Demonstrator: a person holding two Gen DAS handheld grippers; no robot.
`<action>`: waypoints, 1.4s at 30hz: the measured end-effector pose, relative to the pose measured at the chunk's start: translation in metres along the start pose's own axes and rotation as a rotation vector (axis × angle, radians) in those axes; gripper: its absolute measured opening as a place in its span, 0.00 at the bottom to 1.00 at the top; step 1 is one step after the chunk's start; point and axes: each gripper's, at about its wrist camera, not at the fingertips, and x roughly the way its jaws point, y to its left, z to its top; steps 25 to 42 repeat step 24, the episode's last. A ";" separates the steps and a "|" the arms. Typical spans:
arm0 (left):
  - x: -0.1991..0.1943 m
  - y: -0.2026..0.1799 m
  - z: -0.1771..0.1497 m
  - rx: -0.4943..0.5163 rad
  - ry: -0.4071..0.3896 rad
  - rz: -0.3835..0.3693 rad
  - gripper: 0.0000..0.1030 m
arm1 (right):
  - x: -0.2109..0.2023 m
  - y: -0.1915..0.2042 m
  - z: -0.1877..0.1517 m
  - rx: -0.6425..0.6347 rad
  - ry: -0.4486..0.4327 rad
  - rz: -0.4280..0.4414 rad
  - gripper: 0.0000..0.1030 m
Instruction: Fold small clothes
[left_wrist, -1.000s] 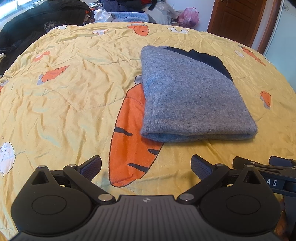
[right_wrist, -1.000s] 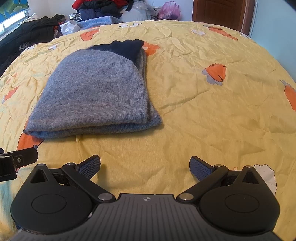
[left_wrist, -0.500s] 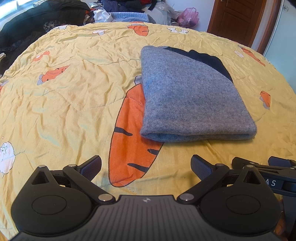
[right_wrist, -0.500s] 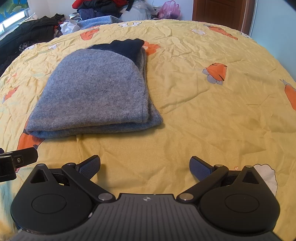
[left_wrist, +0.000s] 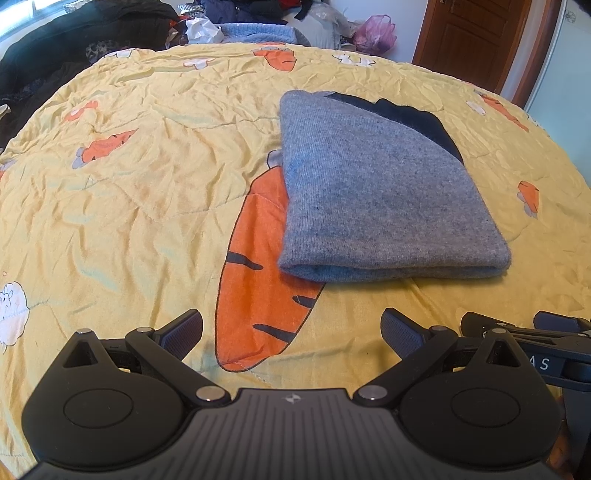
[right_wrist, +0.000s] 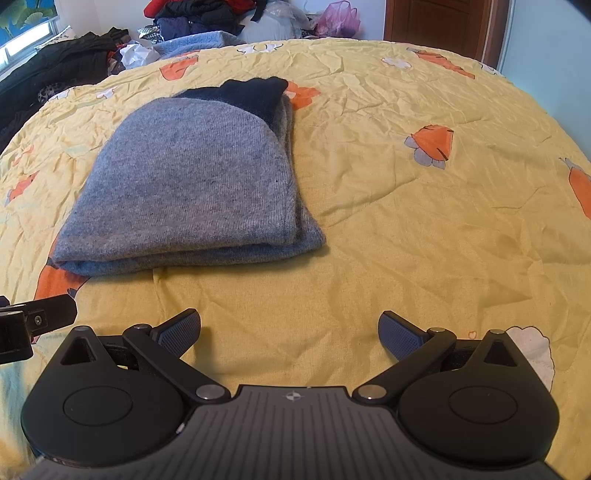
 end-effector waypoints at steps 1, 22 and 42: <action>0.000 0.000 0.000 0.000 0.000 0.000 1.00 | 0.000 0.000 0.000 0.000 0.001 0.000 1.00; -0.011 -0.003 -0.001 0.015 -0.069 -0.019 1.00 | -0.002 -0.001 0.001 0.009 -0.005 0.003 1.00; -0.012 -0.003 -0.001 0.014 -0.066 -0.016 1.00 | -0.002 -0.003 0.002 0.015 -0.007 0.002 1.00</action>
